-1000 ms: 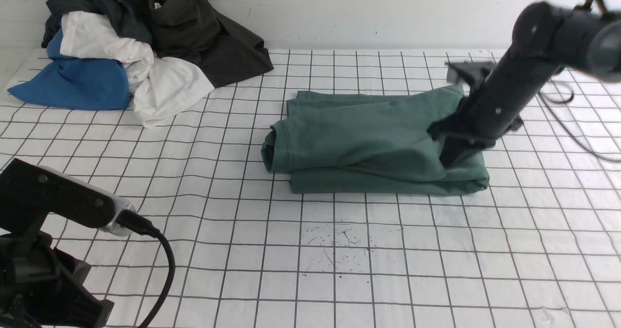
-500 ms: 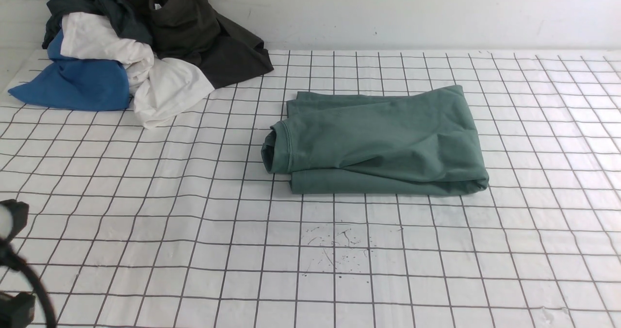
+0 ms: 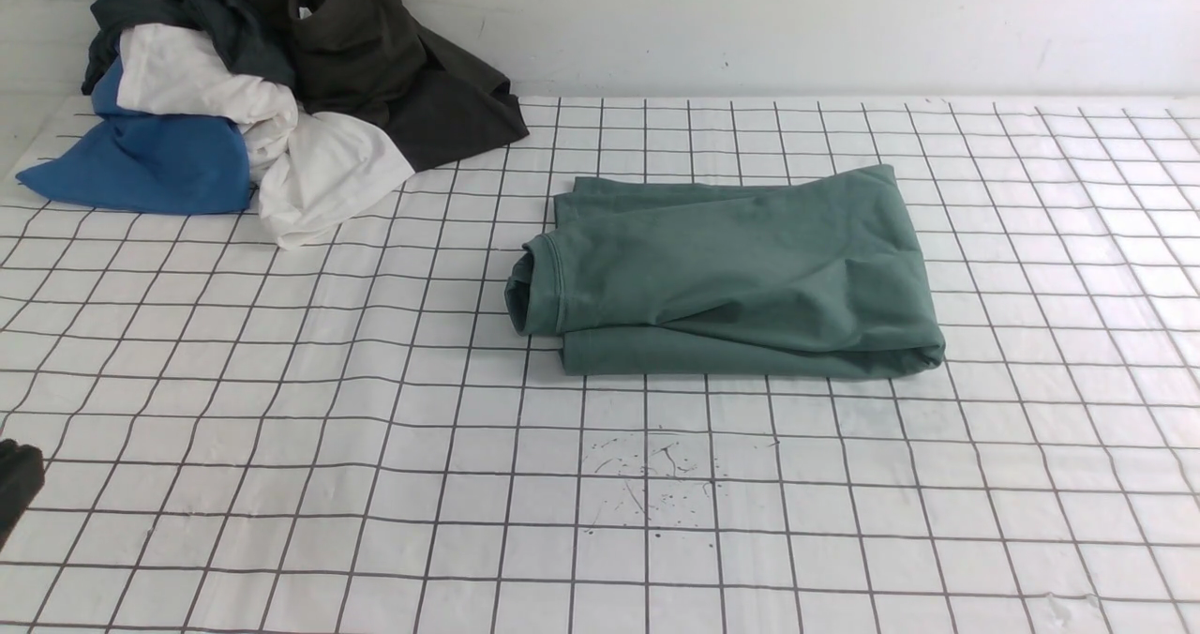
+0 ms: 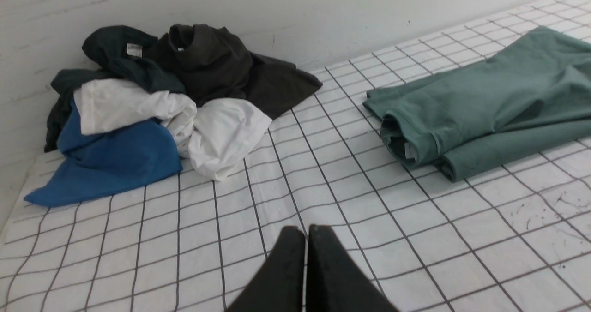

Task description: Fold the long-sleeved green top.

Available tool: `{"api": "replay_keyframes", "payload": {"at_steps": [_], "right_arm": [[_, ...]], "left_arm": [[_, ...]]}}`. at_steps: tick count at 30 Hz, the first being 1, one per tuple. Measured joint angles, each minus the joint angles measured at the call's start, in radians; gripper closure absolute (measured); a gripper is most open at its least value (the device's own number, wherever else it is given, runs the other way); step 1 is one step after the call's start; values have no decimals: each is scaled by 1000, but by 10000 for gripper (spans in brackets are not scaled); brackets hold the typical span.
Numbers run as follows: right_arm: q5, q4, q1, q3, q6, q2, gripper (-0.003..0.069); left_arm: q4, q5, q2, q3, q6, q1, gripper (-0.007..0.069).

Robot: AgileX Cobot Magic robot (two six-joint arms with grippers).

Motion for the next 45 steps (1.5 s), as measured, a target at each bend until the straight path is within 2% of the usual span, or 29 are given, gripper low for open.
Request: {"api": "replay_keyframes", "payload": {"at_steps": [2,3,5,8,12,18,28,30,34,37,38,39,41,45], "right_arm": [[-128,78,0,223,1,-148,670],[-128,84,0,238,1,-148,670],[-252,138,0,378,2,-269,670],[-372,165,0,472,2,-382,670],[-430,170,0,535,3,-449,669],[-412,172,0,550,4,-456,669],[-241,166,-26,550,4,-508,669],[-211,138,-66,550,4,-525,669],[-197,4,-145,550,30,-525,669],[-189,-138,-226,550,202,-525,669],[-186,-147,-230,550,216,-525,669],[-175,-218,-259,550,320,-525,669],[-140,-312,-277,550,475,-525,669],[-65,-442,-280,550,627,-525,669]], "left_arm": [[0,16,0,19,0,0,631],[0,17,0,20,0,0,631],[0,34,0,24,0,0,631],[0,49,0,25,0,0,631],[0,50,0,25,0,0,631],[0,50,0,25,0,0,631],[0,51,0,25,0,0,631],[0,51,0,25,0,0,631],[0,51,0,25,0,0,631],[0,51,0,25,0,0,631],[0,51,0,25,0,0,631],[0,51,0,25,0,0,631],[0,51,0,25,0,0,631],[0,51,0,25,0,0,631]]}}
